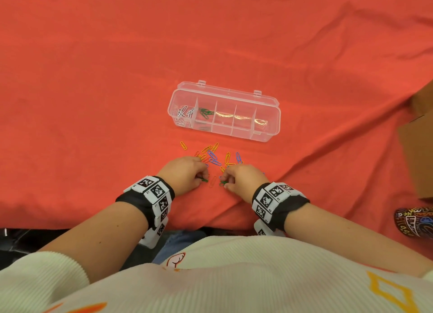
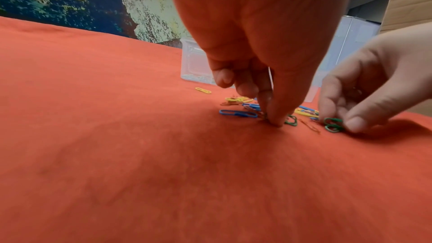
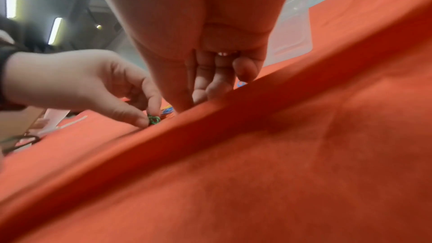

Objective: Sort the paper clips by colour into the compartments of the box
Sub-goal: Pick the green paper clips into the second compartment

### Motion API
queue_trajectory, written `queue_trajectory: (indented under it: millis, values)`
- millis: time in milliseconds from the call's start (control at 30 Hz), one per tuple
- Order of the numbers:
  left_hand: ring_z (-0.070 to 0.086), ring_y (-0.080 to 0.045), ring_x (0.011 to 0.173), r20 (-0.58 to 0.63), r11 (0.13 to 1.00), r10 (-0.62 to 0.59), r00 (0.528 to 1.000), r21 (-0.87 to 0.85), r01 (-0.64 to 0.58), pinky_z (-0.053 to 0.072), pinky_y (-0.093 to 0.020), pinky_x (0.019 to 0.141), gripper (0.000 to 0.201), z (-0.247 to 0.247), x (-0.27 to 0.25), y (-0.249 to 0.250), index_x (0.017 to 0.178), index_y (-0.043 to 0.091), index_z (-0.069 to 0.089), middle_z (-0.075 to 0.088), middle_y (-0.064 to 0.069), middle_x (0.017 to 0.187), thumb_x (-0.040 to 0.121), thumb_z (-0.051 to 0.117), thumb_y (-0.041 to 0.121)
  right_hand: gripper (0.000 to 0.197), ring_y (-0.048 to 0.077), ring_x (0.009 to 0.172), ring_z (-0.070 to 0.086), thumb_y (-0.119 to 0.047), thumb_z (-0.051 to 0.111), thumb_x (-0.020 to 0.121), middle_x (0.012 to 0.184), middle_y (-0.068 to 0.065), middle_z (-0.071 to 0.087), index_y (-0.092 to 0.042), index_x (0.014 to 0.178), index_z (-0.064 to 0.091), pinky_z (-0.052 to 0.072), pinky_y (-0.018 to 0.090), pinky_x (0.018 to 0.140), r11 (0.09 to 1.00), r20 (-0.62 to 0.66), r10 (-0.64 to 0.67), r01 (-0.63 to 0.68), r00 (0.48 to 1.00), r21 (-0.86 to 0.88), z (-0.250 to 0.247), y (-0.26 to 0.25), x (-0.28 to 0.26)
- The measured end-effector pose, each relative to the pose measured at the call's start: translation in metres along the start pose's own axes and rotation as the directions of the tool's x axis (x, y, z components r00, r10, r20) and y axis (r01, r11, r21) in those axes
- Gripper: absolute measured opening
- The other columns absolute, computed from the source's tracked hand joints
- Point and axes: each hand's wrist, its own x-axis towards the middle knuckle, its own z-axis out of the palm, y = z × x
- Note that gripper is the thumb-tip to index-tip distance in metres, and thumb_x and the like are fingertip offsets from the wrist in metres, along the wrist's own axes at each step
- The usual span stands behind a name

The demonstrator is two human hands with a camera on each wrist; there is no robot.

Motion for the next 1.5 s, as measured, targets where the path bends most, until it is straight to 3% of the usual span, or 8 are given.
queue_trajectory:
  millis: [233,333,567,667,833,1000,1233,1500]
  values:
    - [0.043,0.002,0.061,-0.044,0.974,0.011,0.999,-0.224,-0.020,0.037,-0.011,0.065,0.032,-0.001,0.002,-0.012,0.097,0.015,0.068,0.054,0.003,0.081,0.071,0.058,0.000,0.011,0.026,0.101,0.059,-0.021,0.060,0.081,0.109,0.005,0.061,-0.017,0.091,0.064,0.044,0.033,0.084,0.992,0.022,0.054,-0.051,0.998,-0.114,-0.001,-0.008,0.005]
    - [0.045,0.000,0.058,-0.043,0.962,0.022,0.999,-0.272,-0.033,0.037,-0.006,0.062,0.028,-0.006,0.002,-0.021,0.093,0.016,0.070,0.048,0.011,0.076,0.071,0.060,0.001,0.006,0.026,0.098,0.059,-0.019,0.060,0.078,0.105,0.005,0.060,-0.020,0.083,0.062,0.045,0.033,0.082,0.992,0.049,0.068,-0.062,0.996,-0.114,-0.002,-0.012,0.007]
    - [0.053,0.007,0.072,-0.115,0.935,0.066,0.991,-0.339,-0.102,0.038,-0.002,0.065,0.018,-0.030,0.007,-0.039,0.086,0.021,0.073,0.055,0.010,0.079,0.074,0.069,0.008,0.011,0.012,0.065,0.054,-0.013,0.068,0.071,0.067,-0.006,0.058,-0.022,0.071,0.060,0.041,0.020,0.065,0.967,-0.065,0.175,-0.159,0.982,0.198,-0.023,-0.024,0.017]
    - [0.053,0.008,0.072,-0.175,0.927,0.076,0.982,-0.349,-0.134,0.037,-0.001,0.067,0.018,-0.050,0.011,-0.040,0.090,0.023,0.073,0.056,0.012,0.075,0.076,0.069,0.013,0.011,-0.004,0.044,0.052,-0.012,0.071,0.072,0.061,-0.009,0.057,-0.021,0.075,0.064,0.037,0.006,0.045,0.931,-0.111,0.186,-0.139,0.976,0.338,-0.037,-0.034,0.024]
    - [0.057,-0.010,0.070,-0.336,0.904,-0.018,0.942,-0.407,-0.128,0.044,-0.019,0.069,0.015,-0.082,0.017,-0.034,0.090,0.025,0.073,0.065,0.006,0.079,0.077,0.070,0.018,0.012,-0.007,0.033,0.044,-0.014,0.072,0.076,0.062,-0.005,0.060,-0.016,0.088,0.073,0.038,0.012,0.045,0.815,-0.239,0.256,-0.076,0.937,0.574,-0.062,-0.053,0.041]
    - [0.050,0.002,0.051,-0.399,0.839,-0.219,0.890,-0.543,-0.037,0.041,-0.023,0.057,0.005,-0.099,0.039,-0.030,0.077,0.022,0.069,0.058,0.015,0.061,0.074,0.073,0.020,0.017,-0.005,0.034,0.046,-0.020,0.070,0.079,0.060,-0.007,0.059,-0.019,0.095,0.075,0.033,0.007,0.039,0.804,-0.338,0.353,-0.097,0.873,0.587,-0.076,-0.066,0.065]
    - [0.053,-0.018,0.060,-0.393,0.862,-0.283,0.875,-0.504,0.053,0.046,-0.031,0.067,0.010,-0.103,0.060,-0.021,0.086,0.017,0.071,0.066,-0.003,0.074,0.081,0.064,0.020,0.016,0.007,0.047,0.045,-0.017,0.067,0.081,0.058,-0.005,0.056,-0.008,0.093,0.073,0.038,0.021,0.048,0.777,-0.301,0.427,-0.176,0.853,0.604,-0.085,-0.074,0.086]
    - [0.065,-0.030,0.078,-0.285,0.894,-0.258,0.923,-0.432,0.117,0.050,-0.037,0.073,0.021,-0.102,0.064,-0.019,0.101,0.019,0.070,0.072,-0.016,0.085,0.088,0.054,0.024,0.033,0.001,0.022,0.047,-0.010,0.048,0.095,0.085,0.015,0.075,-0.013,0.127,0.053,0.038,0.014,0.035,0.766,-0.016,0.358,-0.284,0.934,0.577,-0.094,-0.071,0.090]
